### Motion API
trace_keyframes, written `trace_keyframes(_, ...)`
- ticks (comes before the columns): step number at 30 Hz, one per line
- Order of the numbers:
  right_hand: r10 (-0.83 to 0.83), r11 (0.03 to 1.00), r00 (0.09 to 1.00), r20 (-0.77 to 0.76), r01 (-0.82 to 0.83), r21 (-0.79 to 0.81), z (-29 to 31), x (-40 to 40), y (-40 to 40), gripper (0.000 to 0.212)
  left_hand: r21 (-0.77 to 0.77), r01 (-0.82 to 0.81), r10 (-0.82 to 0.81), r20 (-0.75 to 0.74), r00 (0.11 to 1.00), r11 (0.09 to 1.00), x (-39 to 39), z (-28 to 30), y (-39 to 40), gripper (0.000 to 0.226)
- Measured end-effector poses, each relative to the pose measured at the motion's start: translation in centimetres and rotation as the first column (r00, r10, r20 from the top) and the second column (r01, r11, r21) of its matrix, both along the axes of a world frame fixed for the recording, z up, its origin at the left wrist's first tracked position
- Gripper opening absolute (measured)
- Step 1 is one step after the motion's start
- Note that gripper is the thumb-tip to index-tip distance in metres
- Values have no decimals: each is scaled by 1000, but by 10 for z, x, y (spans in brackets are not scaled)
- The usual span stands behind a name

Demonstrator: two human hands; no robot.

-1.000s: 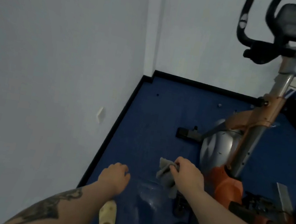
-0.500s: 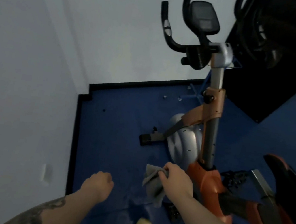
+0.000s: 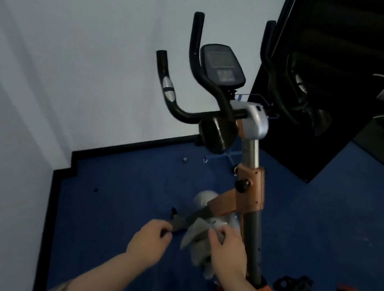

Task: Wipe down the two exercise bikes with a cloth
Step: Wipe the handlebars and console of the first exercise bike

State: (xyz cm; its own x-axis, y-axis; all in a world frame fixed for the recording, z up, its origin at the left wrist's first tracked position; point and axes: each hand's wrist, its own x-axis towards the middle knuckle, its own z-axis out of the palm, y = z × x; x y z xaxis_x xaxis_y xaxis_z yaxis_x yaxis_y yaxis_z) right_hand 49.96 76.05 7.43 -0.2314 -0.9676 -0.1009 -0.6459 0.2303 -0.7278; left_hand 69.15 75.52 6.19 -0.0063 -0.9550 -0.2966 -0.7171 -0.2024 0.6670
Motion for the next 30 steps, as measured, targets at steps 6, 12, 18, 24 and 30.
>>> trace_keyframes(6, -324, 836, 799, 506, 492, -242, 83, -9, -75, 13, -309, -256, 127, -382, 915, 916, -8, 87, -96, 22)
trace_keyframes(12, -2, 733, 952, 306, 209, -647, 175, 9, -139, 12, -346, -329, 45, -627, 778, 879, -22, 155, -165, 23)
trace_keyframes(18, 135, 824, 904, -406, -330, -461, 146, 22, -168, 24, -190, -349, 90, -755, 649, 918, -36, 139, -186, 23)
trace_keyframes(24, 115, 825, 820, -560, -393, -406, 149, 22, -198, 28, -52, -407, 199, -813, 548, 912, -56, 132, -190, 22)
trace_keyframes(30, 123, 831, 781, -612, -418, -367, 131, 12, -204, 35, -204, -488, 186, -748, 637, 849, -71, 126, -187, 24)
